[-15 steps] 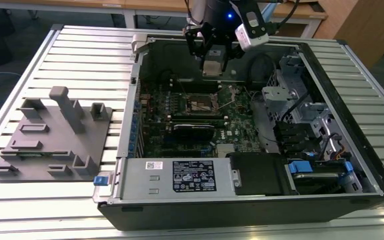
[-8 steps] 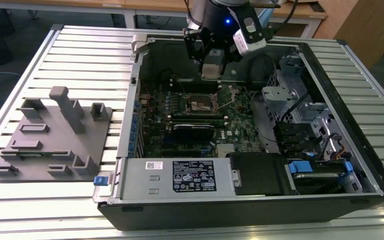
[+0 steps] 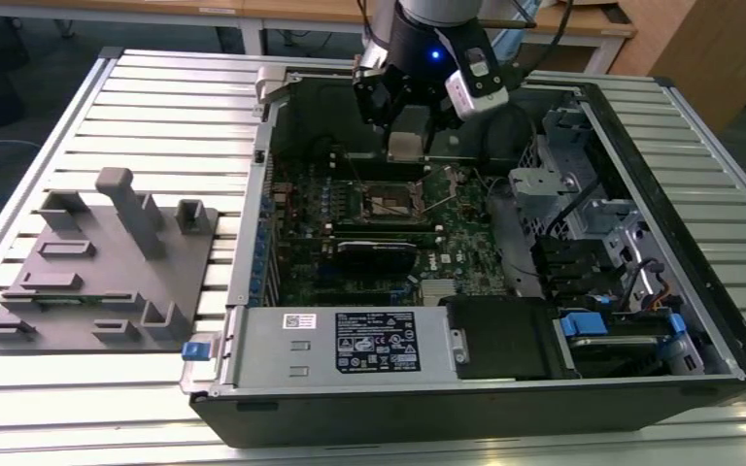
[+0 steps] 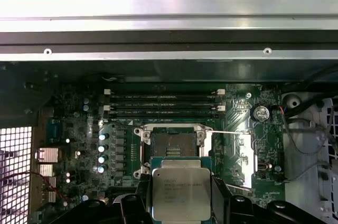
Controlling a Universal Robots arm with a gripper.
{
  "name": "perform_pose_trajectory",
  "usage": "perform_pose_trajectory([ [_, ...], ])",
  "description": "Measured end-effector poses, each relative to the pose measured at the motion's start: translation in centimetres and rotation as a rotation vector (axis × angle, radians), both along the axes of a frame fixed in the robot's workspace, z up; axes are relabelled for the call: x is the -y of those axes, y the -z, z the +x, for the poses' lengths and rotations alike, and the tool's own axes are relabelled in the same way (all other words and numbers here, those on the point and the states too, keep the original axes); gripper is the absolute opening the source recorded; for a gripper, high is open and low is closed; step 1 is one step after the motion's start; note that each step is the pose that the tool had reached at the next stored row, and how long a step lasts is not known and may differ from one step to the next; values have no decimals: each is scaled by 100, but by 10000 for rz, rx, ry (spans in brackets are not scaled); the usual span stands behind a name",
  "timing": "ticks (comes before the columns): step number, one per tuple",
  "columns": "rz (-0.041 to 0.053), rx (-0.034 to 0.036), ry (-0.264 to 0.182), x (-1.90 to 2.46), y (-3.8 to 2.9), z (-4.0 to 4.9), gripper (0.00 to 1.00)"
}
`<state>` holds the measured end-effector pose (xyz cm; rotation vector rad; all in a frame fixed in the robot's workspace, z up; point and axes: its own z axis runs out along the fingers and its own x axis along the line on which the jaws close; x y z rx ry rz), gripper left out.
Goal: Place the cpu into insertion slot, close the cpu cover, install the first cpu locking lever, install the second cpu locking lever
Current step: 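Place the cpu into insertion slot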
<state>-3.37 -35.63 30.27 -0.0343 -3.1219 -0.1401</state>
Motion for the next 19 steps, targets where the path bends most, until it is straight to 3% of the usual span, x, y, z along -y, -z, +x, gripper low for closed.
perform_pose_trajectory([
  [4,1,4,-17,0,67,-8,54],
  [12,4,6,-18,0,92,-8,54],
  [19,1,4,-19,0,174,-8,54],
])
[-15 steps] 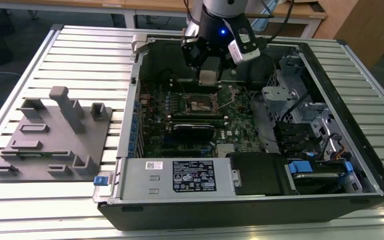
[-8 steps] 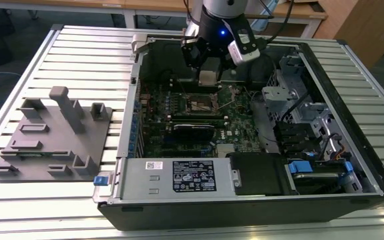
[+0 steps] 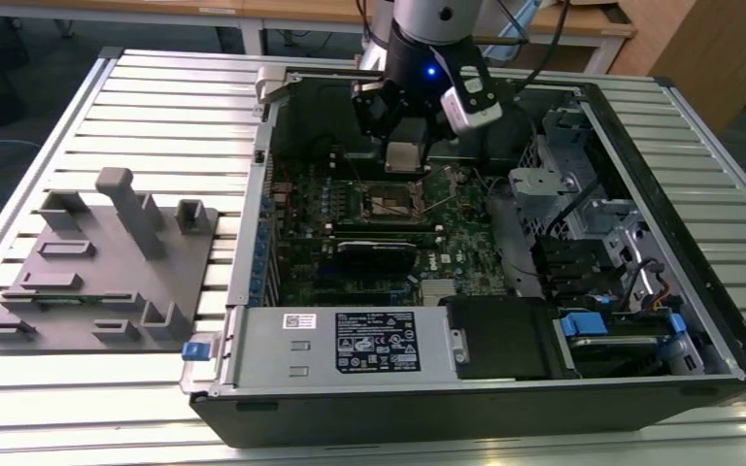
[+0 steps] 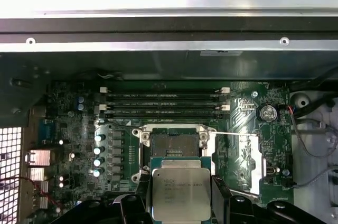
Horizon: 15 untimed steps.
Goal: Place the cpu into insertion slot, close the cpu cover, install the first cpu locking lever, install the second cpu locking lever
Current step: 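Place the cpu into insertion slot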
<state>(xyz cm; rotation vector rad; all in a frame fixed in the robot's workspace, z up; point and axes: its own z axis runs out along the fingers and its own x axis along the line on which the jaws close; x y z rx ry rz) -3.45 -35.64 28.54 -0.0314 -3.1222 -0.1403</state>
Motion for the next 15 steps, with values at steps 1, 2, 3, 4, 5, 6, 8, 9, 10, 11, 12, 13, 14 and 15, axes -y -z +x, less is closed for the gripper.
perform_pose_trajectory([
  [1,0,0,0,0,6,0,54],
  [2,-1,0,0,0,11,0,54],
  [3,-1,0,0,0,14,0,54],
  [4,-3,-1,0,0,16,0,54],
  [5,-4,-2,0,0,17,0,54],
  [6,-3,-2,0,0,18,0,54],
  [8,-1,-1,0,0,19,0,54],
  [9,-2,-1,1,0,19,0,54],
  [10,-1,0,1,0,20,0,54],
  [11,-1,-1,0,0,20,0,54],
  [12,-2,0,1,0,20,0,54],
  [13,-1,0,0,0,20,0,54],
  [14,0,0,0,0,22,0,54],
  [15,4,2,0,0,28,0,54],
])
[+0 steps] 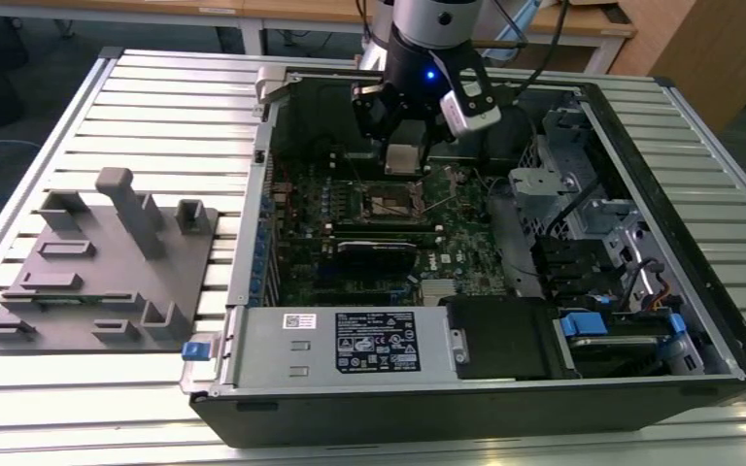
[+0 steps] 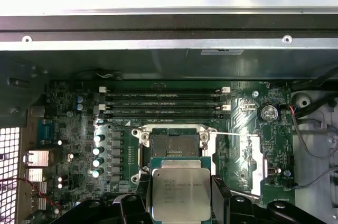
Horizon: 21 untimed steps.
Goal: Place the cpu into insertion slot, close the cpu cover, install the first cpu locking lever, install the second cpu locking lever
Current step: 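Place the cpu into insertion slot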
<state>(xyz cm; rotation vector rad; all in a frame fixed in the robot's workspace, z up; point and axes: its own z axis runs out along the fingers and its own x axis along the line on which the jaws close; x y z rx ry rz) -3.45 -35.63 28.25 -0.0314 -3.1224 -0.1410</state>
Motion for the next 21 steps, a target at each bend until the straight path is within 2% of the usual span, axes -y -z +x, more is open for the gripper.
perform_pose_trajectory([
  [7,-4,-2,0,0,60,0,54],
  [21,-5,-3,0,0,88,0,54],
])
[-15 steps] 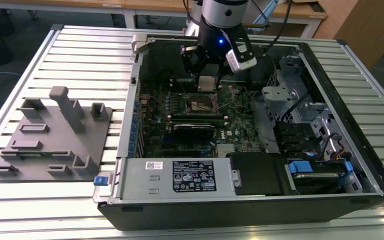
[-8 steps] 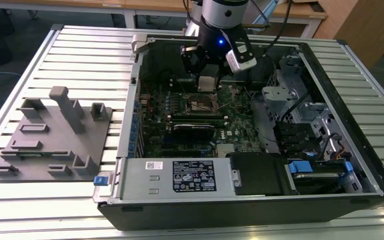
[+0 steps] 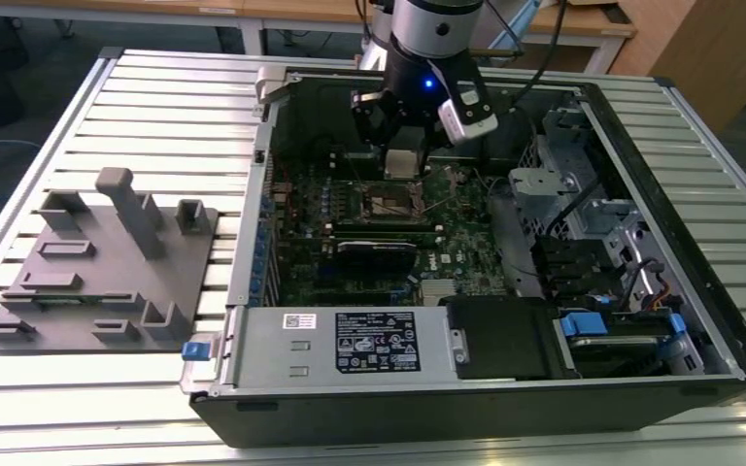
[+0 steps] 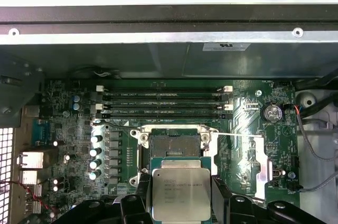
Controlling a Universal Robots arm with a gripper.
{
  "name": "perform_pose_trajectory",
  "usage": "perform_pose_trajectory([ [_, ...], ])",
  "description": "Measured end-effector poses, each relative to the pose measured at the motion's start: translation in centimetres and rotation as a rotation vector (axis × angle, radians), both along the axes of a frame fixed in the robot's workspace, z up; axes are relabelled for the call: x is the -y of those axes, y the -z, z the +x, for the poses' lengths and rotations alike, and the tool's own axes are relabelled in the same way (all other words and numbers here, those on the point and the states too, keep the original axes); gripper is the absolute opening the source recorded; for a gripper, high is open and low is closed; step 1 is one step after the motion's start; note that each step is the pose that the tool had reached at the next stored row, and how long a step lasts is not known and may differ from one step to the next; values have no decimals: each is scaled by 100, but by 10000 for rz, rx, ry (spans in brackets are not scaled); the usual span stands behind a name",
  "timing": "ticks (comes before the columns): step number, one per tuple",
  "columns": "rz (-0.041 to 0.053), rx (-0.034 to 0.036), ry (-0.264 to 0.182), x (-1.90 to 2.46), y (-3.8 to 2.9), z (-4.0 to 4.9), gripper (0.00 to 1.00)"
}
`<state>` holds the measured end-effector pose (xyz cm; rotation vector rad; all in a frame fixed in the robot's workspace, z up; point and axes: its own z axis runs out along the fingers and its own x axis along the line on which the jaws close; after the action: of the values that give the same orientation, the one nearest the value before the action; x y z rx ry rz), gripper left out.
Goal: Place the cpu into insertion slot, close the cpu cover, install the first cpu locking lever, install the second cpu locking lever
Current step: 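Place the cpu into insertion slot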
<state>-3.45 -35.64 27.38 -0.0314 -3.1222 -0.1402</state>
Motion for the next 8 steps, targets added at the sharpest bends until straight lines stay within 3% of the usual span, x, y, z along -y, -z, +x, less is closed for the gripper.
perform_pose_trajectory([
  [8,-2,-1,0,0,23,0,54],
])
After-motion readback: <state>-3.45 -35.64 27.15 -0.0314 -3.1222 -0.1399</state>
